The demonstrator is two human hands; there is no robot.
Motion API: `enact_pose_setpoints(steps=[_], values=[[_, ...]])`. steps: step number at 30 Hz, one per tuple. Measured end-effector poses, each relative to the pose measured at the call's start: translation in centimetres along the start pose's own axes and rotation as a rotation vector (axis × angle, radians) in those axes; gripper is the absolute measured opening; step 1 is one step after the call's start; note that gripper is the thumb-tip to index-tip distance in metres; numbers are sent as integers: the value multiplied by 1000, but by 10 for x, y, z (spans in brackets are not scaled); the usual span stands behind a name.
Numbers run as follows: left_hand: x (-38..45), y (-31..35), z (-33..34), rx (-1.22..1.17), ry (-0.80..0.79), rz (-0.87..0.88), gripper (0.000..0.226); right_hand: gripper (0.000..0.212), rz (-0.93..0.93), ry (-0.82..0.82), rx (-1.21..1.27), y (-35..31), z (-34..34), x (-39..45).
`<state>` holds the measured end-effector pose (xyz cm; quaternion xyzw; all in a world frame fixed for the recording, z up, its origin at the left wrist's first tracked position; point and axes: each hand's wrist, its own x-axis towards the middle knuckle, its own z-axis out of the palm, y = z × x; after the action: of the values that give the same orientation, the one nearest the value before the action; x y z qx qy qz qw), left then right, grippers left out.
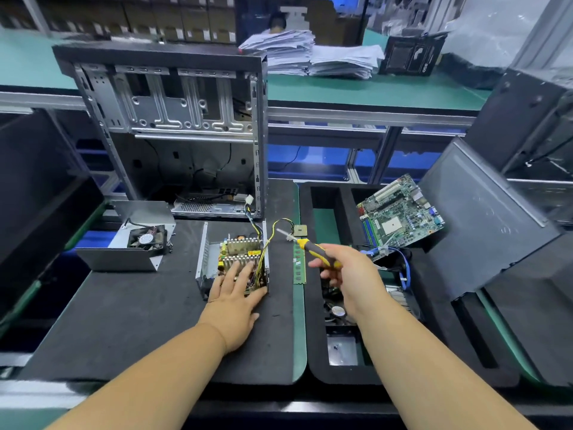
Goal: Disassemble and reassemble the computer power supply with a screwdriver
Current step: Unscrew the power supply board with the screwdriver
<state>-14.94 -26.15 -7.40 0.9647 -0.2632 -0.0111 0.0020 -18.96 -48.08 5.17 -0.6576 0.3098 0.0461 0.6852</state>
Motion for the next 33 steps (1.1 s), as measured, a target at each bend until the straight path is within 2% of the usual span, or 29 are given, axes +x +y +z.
enact_pose_setpoints(steps=[3, 7, 9, 11, 14, 20, 27, 33], values=[[-4, -2, -18, 12, 13, 23, 56, 25, -43, -108, 148, 21, -5, 2], [-16, -10, -57, -30, 174, 45, 56, 17, -50, -165, 49, 48, 1, 11], [-21, -19, -73, -67, 271, -37, 53, 11, -81, -148, -102, 61, 4, 16], [-24, -31, -85, -114, 334, -134, 50, 17, -104, -86, -359, 73, 6, 23], [-27, -51, -93, -198, 384, -253, 46, 17, -78, 14, -738, 84, 10, 29], [-26, -78, -96, -278, 397, -339, 44, 22, -100, -12, -1002, 93, 21, 28], [-15, -107, -88, -420, 381, -354, 41, 27, -48, 19, -1033, 86, 35, 26], [9, -135, -78, -580, 322, -368, 37, 27, -68, 151, -1049, 61, 43, 27]])
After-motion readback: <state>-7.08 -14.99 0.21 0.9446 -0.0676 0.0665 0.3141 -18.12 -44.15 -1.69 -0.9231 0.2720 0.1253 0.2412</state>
